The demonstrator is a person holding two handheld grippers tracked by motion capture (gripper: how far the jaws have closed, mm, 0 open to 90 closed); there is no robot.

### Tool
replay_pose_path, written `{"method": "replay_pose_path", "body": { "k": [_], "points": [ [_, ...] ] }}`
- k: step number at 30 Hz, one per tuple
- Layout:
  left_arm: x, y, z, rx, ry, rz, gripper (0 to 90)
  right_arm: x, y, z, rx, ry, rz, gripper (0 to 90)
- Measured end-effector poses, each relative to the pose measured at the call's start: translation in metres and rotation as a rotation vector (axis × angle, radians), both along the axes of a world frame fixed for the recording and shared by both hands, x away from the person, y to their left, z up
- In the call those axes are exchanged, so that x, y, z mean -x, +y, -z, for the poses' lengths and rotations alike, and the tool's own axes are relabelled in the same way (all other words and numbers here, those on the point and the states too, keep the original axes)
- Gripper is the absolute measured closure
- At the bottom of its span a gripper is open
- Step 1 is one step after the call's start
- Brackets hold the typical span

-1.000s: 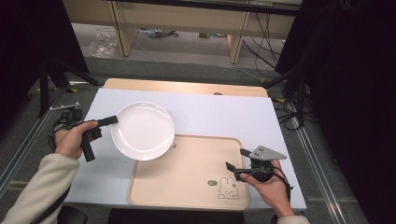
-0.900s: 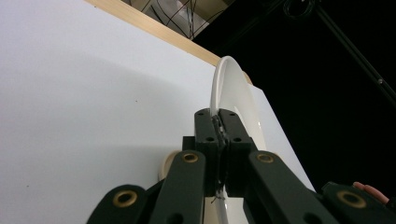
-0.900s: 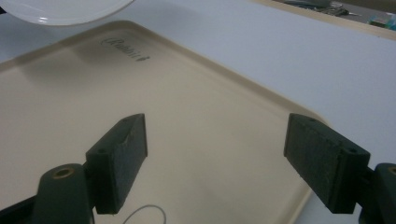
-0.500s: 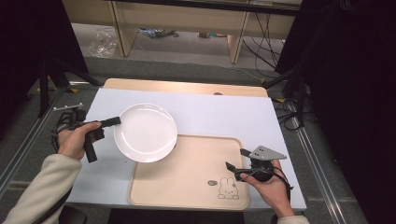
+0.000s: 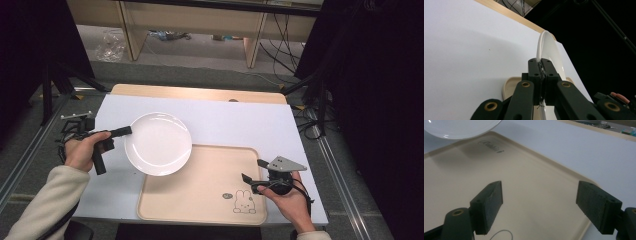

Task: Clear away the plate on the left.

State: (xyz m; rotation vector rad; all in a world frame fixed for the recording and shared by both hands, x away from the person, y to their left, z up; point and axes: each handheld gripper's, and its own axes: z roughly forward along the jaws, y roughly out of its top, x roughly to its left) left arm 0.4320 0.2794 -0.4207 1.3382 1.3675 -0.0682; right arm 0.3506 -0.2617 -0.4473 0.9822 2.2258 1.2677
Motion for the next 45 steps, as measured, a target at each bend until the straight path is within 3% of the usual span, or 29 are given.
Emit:
{"method": "replay_pose_path", "body": {
  "k": [27,45],
  "points": [
    [0.0,-0.012,0.002,0.007,-0.005,0.031,87.0,0.0,0.0,0.0,0.003,-0.002,0.0,22.2],
    [0.0,-0.026,0.004,-0.002,0.012,0.061,87.1,0.0,0.0,0.0,0.0,0.0,0.0,22.2]
  ]
}}
